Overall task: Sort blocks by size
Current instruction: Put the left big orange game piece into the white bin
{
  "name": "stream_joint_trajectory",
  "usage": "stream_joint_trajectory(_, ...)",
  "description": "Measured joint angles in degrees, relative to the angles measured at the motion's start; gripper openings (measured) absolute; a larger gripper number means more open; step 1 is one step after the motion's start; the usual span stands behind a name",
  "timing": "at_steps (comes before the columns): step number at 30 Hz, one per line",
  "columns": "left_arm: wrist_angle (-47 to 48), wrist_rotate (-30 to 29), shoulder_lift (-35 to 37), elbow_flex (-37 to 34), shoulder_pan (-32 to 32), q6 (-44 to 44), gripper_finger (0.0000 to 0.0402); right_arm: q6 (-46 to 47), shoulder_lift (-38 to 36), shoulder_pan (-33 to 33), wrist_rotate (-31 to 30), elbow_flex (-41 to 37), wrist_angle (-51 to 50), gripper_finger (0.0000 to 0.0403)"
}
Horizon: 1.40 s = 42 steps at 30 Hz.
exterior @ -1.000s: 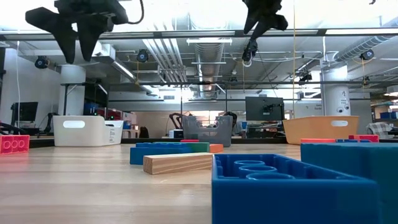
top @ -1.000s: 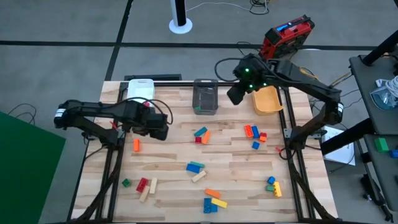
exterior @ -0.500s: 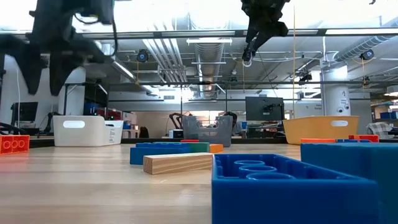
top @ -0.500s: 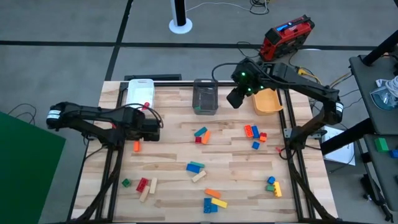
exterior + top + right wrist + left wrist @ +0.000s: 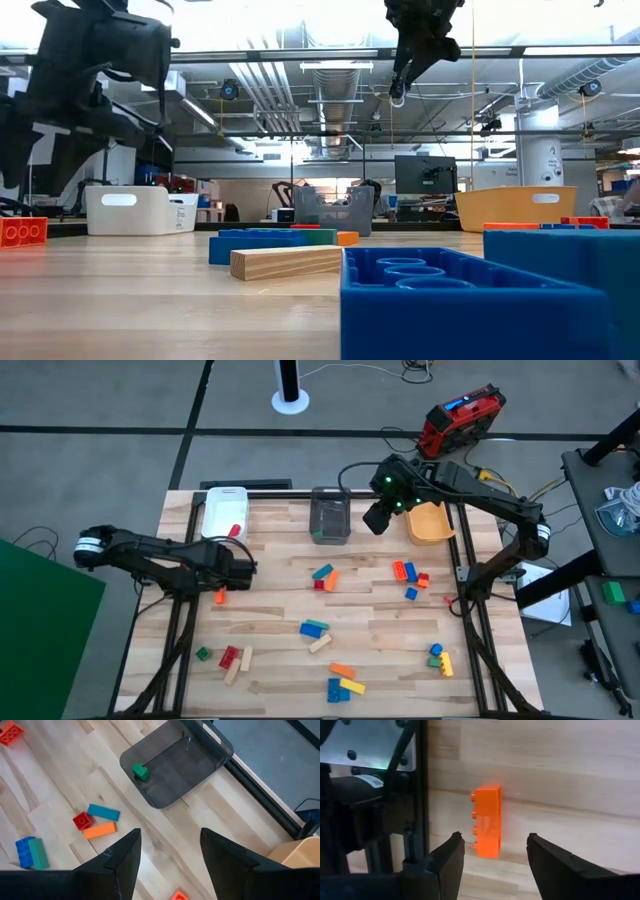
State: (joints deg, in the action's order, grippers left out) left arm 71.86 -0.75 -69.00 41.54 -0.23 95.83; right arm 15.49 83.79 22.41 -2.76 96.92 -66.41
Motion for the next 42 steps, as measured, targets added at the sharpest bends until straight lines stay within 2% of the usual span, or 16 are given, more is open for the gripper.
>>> stream_joint_trajectory(6, -2.59, 0.37, -0.82, -0.81, 0.13, 0.12, 0.0192, -0.69, 0.0, 0.0, -0.03, 0.0, 1.19, 0.0196)
stream_joint_trajectory(18, -2.7, 0.24, -10.42, -0.81, 1.95, 1.64, 0.0192, -3.12, 0.0, 0.0, 0.02, 0.0, 1.55, 0.0199)
stream_joint_trajectory(31, -3.55, 0.31, -13.38, -0.92, 1.97, 0.9, 0.0192, -5.08, 0.0, 0.0, 0.08, -0.14, 2.19, 0.0199)
stream_joint_trajectory(38, -12.09, 0.81, -15.21, -1.7, 1.97, 0.67, 0.0192, -6.17, 0.0, 0.0, 0.14, -0.61, 2.21, 0.0199)
stream_joint_trajectory(42, -16.31, 3.3, -16.34, -1.06, 1.91, -0.62, 0.0192, -6.45, 0.0, 0.0, 0.17, -0.61, 2.18, 0.0199)
